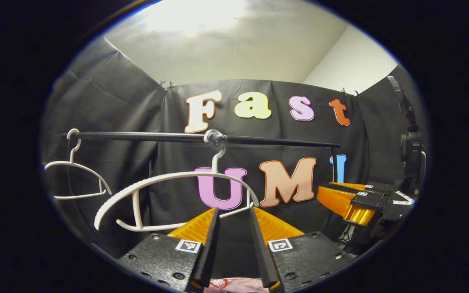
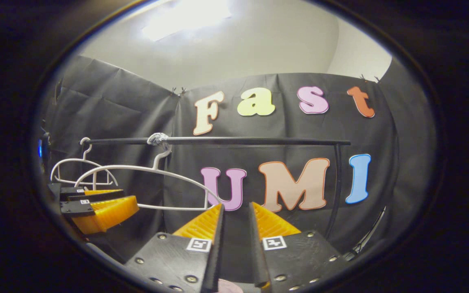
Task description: Grasp the clothes on the hanger with both hands and then place them into the laundry hamper below.
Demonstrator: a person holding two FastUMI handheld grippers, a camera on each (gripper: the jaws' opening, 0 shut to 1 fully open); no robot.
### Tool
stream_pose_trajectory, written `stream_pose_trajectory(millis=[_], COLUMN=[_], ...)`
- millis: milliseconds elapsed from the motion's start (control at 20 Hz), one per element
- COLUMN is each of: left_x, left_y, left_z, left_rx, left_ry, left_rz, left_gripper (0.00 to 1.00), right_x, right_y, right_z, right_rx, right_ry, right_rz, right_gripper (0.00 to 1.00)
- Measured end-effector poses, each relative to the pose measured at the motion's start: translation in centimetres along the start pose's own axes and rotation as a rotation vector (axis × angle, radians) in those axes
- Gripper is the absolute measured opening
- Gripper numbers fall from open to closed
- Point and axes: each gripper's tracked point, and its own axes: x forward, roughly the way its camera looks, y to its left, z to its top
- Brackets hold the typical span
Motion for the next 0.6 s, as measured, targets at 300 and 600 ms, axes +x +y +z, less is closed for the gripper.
stream_pose_trajectory(millis=[300, 600], left_x=[-0.23, -0.32], left_y=[-0.52, -0.38], left_z=[0.43, 0.5], left_rx=[0.004, 0.007], left_ry=[-0.011, -0.016], left_rz=[-0.011, 0.002], left_gripper=[0.71, 0.97], right_x=[-0.63, -1.02], right_y=[-0.5, -0.4], right_z=[0.56, 0.6], right_rx=[0.001, -0.001], right_ry=[-0.009, -0.008], right_rz=[-0.01, -0.014], right_gripper=[0.57, 0.96])
